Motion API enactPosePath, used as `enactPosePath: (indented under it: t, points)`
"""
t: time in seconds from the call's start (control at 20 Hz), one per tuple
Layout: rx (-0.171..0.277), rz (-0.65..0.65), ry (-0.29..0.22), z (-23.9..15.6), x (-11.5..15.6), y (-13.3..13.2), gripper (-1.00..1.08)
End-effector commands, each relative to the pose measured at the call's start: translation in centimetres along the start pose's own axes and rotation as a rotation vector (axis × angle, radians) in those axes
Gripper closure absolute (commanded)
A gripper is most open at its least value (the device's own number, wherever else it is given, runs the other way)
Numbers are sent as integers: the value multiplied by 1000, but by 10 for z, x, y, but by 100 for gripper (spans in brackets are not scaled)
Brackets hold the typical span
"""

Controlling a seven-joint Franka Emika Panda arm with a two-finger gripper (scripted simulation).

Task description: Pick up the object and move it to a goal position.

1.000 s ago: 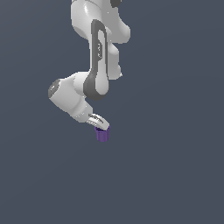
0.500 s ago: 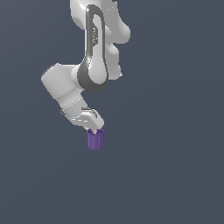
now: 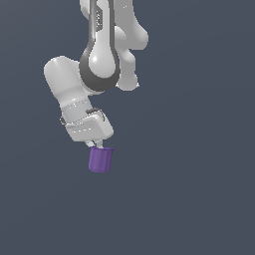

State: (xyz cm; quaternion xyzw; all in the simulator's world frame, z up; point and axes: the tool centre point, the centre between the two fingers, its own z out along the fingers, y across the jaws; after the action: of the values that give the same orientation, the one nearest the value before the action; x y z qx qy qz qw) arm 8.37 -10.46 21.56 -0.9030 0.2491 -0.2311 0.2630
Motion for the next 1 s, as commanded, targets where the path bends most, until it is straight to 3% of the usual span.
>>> enactPosePath:
  t: [0.0,0.5,0.95]
  points:
    - [23,-18,48,-9,9,-7,108]
    - [99,-71,192,-38,31,-29,108]
    - [144,-101,271,-56,41,-41,108]
